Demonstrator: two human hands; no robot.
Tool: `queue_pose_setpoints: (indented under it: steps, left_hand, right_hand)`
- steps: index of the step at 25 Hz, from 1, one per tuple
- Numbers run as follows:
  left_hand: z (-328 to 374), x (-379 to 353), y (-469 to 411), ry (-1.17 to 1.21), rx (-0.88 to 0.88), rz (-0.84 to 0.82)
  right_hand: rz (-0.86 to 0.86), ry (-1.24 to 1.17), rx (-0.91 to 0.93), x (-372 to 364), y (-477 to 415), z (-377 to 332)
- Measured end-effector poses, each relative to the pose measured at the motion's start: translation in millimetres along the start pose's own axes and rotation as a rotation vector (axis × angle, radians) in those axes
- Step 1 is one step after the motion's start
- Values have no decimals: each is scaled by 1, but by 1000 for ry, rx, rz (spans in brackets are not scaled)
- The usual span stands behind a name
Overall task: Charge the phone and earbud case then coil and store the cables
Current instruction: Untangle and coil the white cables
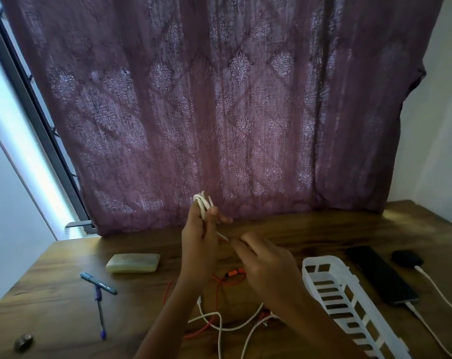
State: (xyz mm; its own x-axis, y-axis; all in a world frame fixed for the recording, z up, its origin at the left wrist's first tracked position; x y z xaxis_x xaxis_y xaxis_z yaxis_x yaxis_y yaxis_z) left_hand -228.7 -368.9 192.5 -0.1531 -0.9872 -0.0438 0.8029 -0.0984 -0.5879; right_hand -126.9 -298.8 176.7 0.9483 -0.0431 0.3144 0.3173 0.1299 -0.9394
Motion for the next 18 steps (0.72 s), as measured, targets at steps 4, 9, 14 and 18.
queue_pose_setpoints:
  steps: [4, 9, 14, 18]
  left_hand:
    - [-1, -9, 9, -211, -118, -279]
    - [10, -21, 24, 199, 350, -565]
    - [25, -29, 27, 474, 528, -611]
    - [33, -31, 25, 666, 613, -545]
  right_hand:
    - [9, -32, 75, 19, -23, 12]
    - [-45, -275, -57, 30, -52, 42]
    - [-146, -694, -472, 15, -59, 73]
    - [-149, -866, -720, 1, -45, 74]
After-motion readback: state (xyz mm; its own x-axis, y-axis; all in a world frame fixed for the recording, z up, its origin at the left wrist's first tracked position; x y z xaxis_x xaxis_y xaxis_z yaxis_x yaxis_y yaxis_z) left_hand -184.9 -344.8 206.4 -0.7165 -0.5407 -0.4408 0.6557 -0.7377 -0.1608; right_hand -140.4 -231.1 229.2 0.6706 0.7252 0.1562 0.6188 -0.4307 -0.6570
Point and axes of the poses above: each hand's wrist, its own y-axis away from the middle knuckle, its own x-axis out of the back of the hand, z = x × y, the point moved 6 cm from there along -y, towards the middle knuckle, and after that the axes turned 12 degrees about z, right-handed, at the moved point
